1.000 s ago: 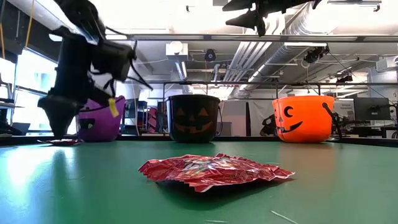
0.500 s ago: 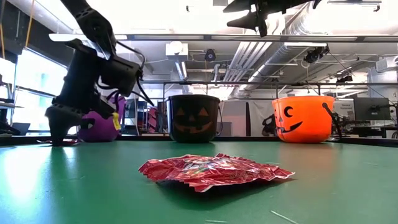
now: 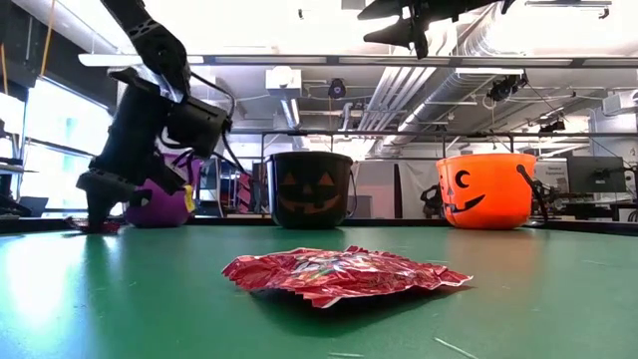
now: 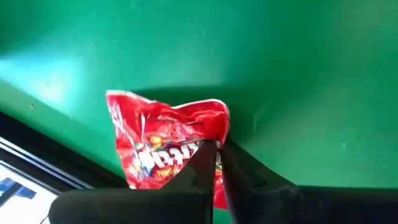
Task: Sort candy by brand, put in halloween buckets
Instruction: Put the red candy pack into the violet bucket
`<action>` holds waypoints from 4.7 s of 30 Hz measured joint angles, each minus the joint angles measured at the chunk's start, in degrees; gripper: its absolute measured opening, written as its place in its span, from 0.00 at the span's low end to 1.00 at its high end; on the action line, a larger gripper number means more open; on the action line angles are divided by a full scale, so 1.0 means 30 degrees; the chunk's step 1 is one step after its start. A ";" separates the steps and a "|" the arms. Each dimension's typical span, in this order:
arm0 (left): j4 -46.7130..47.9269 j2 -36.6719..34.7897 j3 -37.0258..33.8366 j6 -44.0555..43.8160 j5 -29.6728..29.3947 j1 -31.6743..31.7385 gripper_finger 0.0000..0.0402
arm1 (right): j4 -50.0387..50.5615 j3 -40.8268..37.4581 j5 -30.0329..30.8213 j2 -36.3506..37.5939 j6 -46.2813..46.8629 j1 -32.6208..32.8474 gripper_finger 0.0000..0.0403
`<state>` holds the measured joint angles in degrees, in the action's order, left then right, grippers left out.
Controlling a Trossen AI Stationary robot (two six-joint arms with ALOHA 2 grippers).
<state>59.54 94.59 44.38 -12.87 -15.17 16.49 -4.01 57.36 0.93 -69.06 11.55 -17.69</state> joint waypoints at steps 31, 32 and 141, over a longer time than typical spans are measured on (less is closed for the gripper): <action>0.5188 -0.6006 0.9368 0.0323 -0.0164 0.1513 0.00 | -0.0044 0.0000 0.0765 0.0000 -0.0494 0.0000 0.51; 0.5330 -0.6133 0.9685 0.0479 -0.0350 0.1784 0.00 | -0.0044 0.0000 0.0765 0.0000 -0.0487 0.0000 0.51; 0.5404 -0.4163 0.9754 -1.3158 0.4485 -1.9925 0.41 | 0.2718 0.0000 0.0628 0.0007 -0.1362 0.6579 0.00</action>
<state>75.75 82.10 73.65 -52.34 -1.72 -43.28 4.14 57.36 2.81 -69.04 7.46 2.04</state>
